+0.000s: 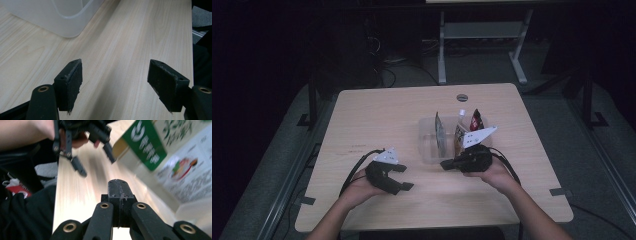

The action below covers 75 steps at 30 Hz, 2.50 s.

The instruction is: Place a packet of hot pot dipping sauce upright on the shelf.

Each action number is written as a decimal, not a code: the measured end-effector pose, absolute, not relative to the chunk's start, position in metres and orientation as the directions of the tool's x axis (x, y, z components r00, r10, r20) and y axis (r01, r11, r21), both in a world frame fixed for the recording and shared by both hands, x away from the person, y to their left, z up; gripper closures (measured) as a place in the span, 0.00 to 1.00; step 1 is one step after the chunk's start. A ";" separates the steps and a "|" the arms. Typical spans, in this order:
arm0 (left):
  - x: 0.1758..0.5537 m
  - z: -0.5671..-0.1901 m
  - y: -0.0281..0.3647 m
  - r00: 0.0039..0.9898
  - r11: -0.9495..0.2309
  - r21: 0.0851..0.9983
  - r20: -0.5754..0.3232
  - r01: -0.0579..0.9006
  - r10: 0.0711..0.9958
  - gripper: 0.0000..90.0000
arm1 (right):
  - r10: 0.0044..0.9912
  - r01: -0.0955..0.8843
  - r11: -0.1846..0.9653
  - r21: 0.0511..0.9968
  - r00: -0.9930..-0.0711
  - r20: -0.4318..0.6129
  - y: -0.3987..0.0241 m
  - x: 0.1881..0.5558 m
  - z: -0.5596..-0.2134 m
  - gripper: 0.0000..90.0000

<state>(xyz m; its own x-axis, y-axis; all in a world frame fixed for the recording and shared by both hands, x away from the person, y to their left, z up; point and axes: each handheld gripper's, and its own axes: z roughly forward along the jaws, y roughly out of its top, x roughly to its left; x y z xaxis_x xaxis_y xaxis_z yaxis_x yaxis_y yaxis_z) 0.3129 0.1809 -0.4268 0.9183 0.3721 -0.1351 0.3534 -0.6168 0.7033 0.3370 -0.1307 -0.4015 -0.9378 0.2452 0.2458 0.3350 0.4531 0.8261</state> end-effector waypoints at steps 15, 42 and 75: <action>0.312 -0.426 0.182 0.916 -0.603 0.714 -0.141 0.357 0.376 0.31 | 0.307 0.332 0.335 0.882 -0.923 0.231 -0.122 0.355 -0.387 1.00; 0.295 -0.422 0.190 0.916 -0.609 0.709 -0.135 0.355 0.377 0.31 | 0.436 0.394 0.452 0.801 -0.880 0.187 -0.187 0.307 -0.413 0.73; 0.269 -0.447 0.224 0.902 -0.675 0.636 -0.083 0.375 0.423 0.21 | 0.606 0.427 0.487 0.762 -0.794 0.058 -0.236 0.282 -0.441 0.20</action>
